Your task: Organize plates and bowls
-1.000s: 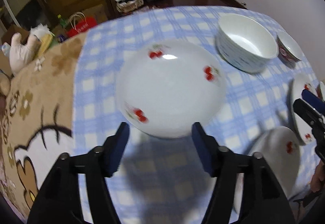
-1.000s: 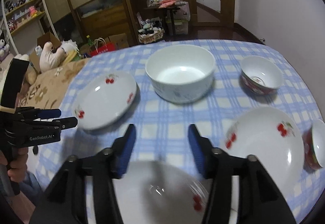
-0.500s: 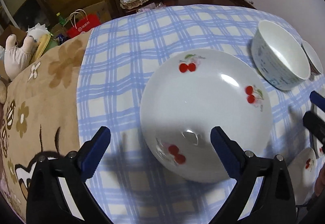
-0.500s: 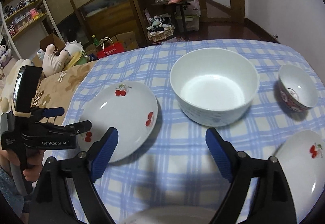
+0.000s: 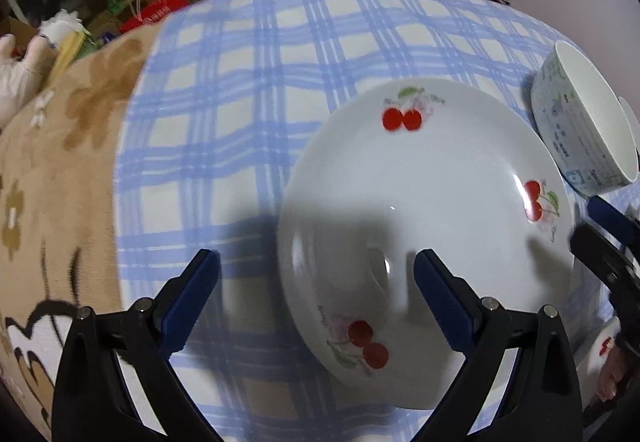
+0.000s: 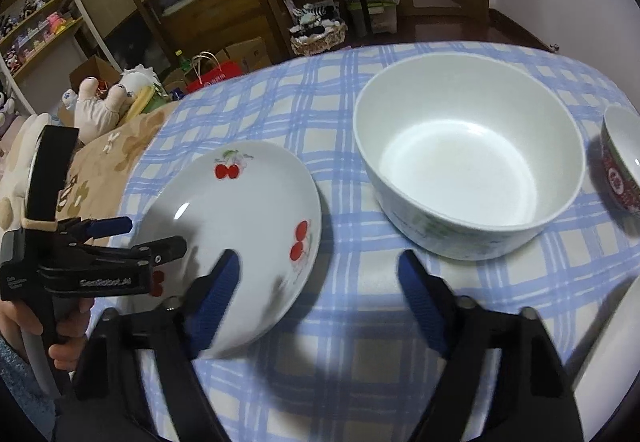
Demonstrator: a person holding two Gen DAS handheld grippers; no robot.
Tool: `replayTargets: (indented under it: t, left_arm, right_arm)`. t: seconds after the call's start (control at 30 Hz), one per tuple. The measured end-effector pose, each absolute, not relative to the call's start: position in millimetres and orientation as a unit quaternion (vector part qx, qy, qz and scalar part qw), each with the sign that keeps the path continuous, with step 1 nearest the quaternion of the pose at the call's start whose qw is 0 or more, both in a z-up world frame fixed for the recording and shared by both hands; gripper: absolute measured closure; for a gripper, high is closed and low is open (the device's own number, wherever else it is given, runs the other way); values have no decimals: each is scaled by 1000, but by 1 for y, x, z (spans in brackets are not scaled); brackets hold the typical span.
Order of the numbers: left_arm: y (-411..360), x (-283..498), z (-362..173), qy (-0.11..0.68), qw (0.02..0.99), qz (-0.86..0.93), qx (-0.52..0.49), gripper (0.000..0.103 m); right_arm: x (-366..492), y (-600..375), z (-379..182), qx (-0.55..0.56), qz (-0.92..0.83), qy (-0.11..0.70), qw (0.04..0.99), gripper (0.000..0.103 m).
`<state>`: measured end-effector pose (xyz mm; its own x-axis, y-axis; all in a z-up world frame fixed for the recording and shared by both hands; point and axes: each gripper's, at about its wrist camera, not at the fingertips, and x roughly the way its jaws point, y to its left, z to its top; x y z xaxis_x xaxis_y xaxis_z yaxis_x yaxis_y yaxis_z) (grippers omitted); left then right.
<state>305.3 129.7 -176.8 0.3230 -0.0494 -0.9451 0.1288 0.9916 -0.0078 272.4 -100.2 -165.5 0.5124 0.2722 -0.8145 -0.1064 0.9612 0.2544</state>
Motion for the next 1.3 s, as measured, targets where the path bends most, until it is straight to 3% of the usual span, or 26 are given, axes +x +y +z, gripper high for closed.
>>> replayTargets:
  t: [0.03,0.1,0.17,0.23,0.4,0.53,0.6,0.87,1.3]
  left_arm:
    - [129,305,-179,579,813,-51,40,14]
    - [130,305,-180,575,816,-51,36,15]
    - [133,305,-178,571,819,-47,29,23]
    - [136,307,-176,565,823,-40,27,39]
    - [140,308,-173,558,829,-38,12,57]
    - [146,312,-171,560,827,-47,-20,75]
    - [147,312,-172,563,824,-53,-38,78]
    - [159,313,-174,572,813,-53,-97,82]
    - [157,303,-172,578,810,-49,-84,82]
  right_arm:
    - [275,-99,-169,81,108,490,861,41]
    - [278,-96,-175,71,104,499,858,51]
    - [281,-94,-178,67,105,500,857,59]
    - [283,-93,-180,71,108,501,856,69]
    - [287,-86,-181,83,117,501,853,90]
    - [289,-86,-183,98,110,506,850,91]
    - [289,-86,-184,102,108,507,849,91]
    - [288,-81,-185,96,100,503,853,89]
    - [283,-84,-183,119,100,501,852,90]
